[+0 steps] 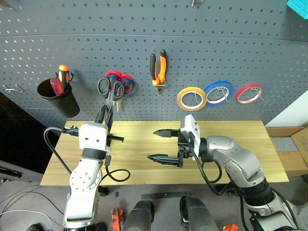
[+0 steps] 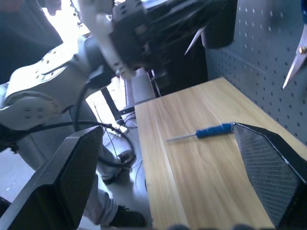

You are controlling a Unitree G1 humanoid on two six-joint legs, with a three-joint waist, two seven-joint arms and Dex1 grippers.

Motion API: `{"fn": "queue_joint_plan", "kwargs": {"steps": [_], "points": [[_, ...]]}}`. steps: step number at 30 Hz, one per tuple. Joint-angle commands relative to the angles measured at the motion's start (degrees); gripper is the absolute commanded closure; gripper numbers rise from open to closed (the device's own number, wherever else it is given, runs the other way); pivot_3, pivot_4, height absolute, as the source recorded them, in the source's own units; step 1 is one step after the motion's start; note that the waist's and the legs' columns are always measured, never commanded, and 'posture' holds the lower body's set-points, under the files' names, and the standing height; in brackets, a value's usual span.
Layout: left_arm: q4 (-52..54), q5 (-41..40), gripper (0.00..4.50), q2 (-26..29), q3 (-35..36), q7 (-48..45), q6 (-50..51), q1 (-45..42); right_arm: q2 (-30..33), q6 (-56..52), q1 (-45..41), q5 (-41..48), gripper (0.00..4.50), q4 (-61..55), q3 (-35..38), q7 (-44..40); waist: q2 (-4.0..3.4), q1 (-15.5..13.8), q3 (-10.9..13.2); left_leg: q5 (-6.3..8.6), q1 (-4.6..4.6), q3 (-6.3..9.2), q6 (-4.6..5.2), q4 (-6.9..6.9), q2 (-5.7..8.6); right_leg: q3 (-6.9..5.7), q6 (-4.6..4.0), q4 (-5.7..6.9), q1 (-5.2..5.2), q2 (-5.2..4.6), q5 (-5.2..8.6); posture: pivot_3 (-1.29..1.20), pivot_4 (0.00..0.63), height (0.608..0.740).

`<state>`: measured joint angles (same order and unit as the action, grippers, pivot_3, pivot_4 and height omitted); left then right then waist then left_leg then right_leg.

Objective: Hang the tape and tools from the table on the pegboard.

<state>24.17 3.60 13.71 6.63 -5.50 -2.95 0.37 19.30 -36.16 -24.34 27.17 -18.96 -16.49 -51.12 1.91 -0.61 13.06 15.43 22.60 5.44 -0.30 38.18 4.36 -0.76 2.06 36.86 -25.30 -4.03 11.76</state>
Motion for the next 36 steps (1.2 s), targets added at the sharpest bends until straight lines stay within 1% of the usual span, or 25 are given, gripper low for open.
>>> {"fn": "queue_joint_plan", "kwargs": {"steps": [1,4,9,14,17,26,28,31,32,33,34,35,36], "points": [[-0.31,-0.96,4.35,0.06,1.01,-0.06,-0.57,-0.98,-0.37,0.82,-0.03,0.38,0.00,-1.96,-0.44,0.41,0.05,0.03,-0.17,-0.06,0.00,0.00,-0.11,-0.01,-0.02,0.00,-0.01,0.00,0.00,0.01,0.00,0.02,0.149,0.740],[-1.93,-1.53,4.35,0.09,1.63,-0.24,-0.29,-1.57,-0.69,1.13,-0.07,0.38,0.00,-2.33,0.19,1.47,0.08,0.03,-0.43,-0.07,-0.04,-0.03,-0.12,-0.02,-0.01,0.03,-0.04,0.02,0.00,0.01,-0.02,0.02,0.149,0.740],[-4.80,-2.33,4.35,0.14,1.54,-0.36,1.04,-2.85,-6.06,1.42,-4.58,2.21,0.00,-0.01,6.65,8.71,0.07,0.18,-0.51,-0.07,-0.11,-0.04,-0.10,0.01,-0.01,0.06,-0.06,0.05,0.04,0.03,-0.08,0.00,0.152,0.740],[-7.67,-2.57,4.35,-0.08,0.67,-0.84,0.93,-4.44,-6.43,0.33,-7.14,3.02,0.00,-1.18,7.90,9.91,0.04,0.42,-0.91,-0.11,-0.14,-0.03,-0.17,0.00,-0.01,0.05,-0.10,0.08,0.04,0.05,-0.12,-0.02,0.150,0.740],[-9.98,-2.55,4.35,0.01,0.19,-1.42,0.69,-5.81,-7.41,0.93,-8.98,2.38,0.00,-0.69,8.91,12.54,0.03,0.62,-0.96,-0.12,-0.12,-0.07,-0.18,-0.02,-0.01,0.08,-0.11,0.06,0.02,0.05,-0.12,-0.03,0.150,0.740],[-17.35,-2.74,4.35,-0.43,0.77,-0.89,0.45,-10.53,-6.11,2.17,-9.88,0.25,0.00,-0.51,7.29,13.09,0.04,0.80,-1.30,-0.10,-0.20,-0.14,-0.14,-0.01,-0.01,0.12,-0.14,0.12,0.03,0.06,-0.15,-0.03,0.148,0.740],[-20.21,-5.10,4.35,-1.80,2.04,0.23,4.76,-13.48,-6.13,2.27,-9.96,-0.04,0.00,-0.39,7.00,13.16,0.04,0.79,-1.31,-0.10,-0.20,-0.13,-0.14,-0.01,-0.02,0.12,-0.14,0.12,0.03,0.05,-0.15,-0.03,0.149,0.740],[-22.83,-5.77,4.35,-1.68,2.29,0.14,6.80,-16.11,-6.15,2.25,-9.98,-0.30,0.00,-0.38,6.73,13.32,0.09,0.82,-1.44,-0.10,-0.20,-0.12,-0.13,0.03,-0.01,0.10,-0.13,0.15,0.05,0.06,-0.16,-0.03,0.146,0.740],[-23.66,-6.88,4.35,-1.53,2.28,-0.99,7.10,-16.88,-6.11,2.28,-10.00,-0.41,0.00,-0.38,6.64,13.31,0.08,0.85,-1.47,-0.10,-0.20,-0.14,-0.14,0.04,-0.01,0.12,-0.13,0.15,0.05,0.05,-0.16,-0.03,0.146,0.740],[-23.77,-9.73,4.35,-1.64,2.37,-3.66,7.64,-17.25,-6.10,2.31,-10.01,-0.51,0.00,-0.35,6.59,13.35,0.09,0.87,-1.50,-0.11,-0.20,-0.16,-0.15,0.04,0.00,0.14,-0.13,0.14,0.04,0.06,-0.16,-0.03,0.146,0.740],[-23.63,-10.66,3.63,-1.63,2.36,-4.27,9.18,-17.42,-6.12,2.26,-9.99,-0.54,0.00,-0.38,6.59,13.46,0.10,0.94,-1.51,-0.11,-0.20,-0.16,-0.16,0.04,0.00,0.13,-0.13,0.14,0.04,0.06,-0.16,-0.03,0.151,0.740],[-23.48,-11.19,3.47,-1.85,2.58,-4.15,9.64,-17.46,-6.09,2.23,-9.91,-0.60,0.00,-0.46,6.61,13.48,0.09,1.03,-1.52,-0.12,-0.20,-0.16,-0.17,0.04,-0.02,0.13,-0.13,0.15,0.03,0.06,-0.16,-0.03,0.153,0.740],[-23.39,-11.55,3.13,-1.99,3.02,-3.56,10.89,-17.43,-6.03,2.15,-9.74,-0.60,0.00,-0.58,6.62,13.51,0.09,1.12,-1.52,-0.12,-0.20,-0.16,-0.17,0.03,-0.02,0.14,-0.13,0.15,0.03,0.05,-0.16,-0.03,0.154,0.740]]}}
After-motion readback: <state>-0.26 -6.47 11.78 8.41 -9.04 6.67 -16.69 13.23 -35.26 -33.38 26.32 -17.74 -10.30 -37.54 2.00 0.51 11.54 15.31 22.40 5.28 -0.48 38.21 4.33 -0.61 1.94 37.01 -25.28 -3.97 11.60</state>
